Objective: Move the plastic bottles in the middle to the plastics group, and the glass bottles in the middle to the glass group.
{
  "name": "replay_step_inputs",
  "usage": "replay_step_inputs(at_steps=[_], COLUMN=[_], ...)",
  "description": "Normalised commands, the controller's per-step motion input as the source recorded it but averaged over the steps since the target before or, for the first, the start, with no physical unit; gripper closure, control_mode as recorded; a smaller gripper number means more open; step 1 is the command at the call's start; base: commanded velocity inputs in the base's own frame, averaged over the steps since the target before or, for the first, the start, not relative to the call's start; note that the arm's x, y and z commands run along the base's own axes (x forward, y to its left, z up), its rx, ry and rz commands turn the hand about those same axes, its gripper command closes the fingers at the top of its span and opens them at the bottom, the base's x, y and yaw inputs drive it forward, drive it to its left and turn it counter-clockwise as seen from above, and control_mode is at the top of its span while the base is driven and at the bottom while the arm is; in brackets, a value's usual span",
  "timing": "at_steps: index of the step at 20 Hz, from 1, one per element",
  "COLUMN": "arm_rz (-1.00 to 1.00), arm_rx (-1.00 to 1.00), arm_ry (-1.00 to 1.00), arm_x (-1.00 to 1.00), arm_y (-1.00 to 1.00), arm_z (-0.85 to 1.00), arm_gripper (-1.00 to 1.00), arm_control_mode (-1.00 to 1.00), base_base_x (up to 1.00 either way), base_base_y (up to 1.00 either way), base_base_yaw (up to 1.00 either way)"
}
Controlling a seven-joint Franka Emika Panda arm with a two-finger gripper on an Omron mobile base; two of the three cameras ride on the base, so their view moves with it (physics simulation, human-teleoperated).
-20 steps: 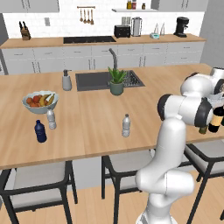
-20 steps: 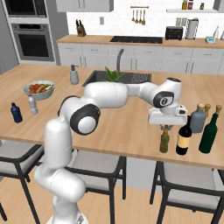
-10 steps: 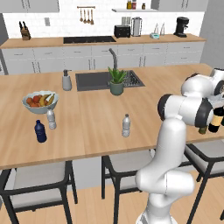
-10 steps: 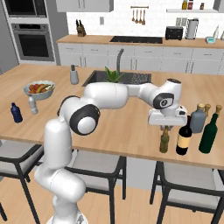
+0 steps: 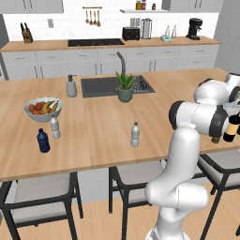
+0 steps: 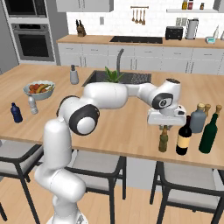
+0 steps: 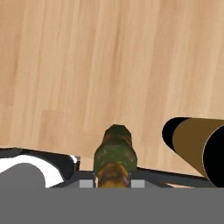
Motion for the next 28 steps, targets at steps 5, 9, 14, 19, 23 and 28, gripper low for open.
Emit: replay_step_inputs(at_steps=[5, 9, 14, 19, 23, 28], arm_rz=[-0.01, -0.02, -0.01, -0.01, -0.1, -0.11], arm_rx=[-0.04, -0.06, -0.01, 0.0, 0.0, 0.0], arm_ry=[-0.04, -0.04, -0.04, -0.03, 0.0, 0.0], arm_x=[0.03, 0.0, 0.01, 0.04, 0.0, 0.0], arm_y=[0.01, 0.06, 0.0, 0.0, 0.0, 0.0], arm_z=[-0.14, -0.15, -0.01, 0.02, 0.54, 0.7], arm_gripper=[1.0, -1.0, -1.0, -1.0, -1.0, -1.0], arm_control_mode=[-1.0, -1.0, -1.0, -1.0, -1.0, -1.0], base_base_x=[0.0, 0.0, 0.0, 0.0, 0.0, 0.0], base_base_y=[0.0, 0.0, 0.0, 0.0, 0.0, 0.0], base_base_yaw=[0.0, 0.0, 0.0, 0.0, 0.0, 0.0])
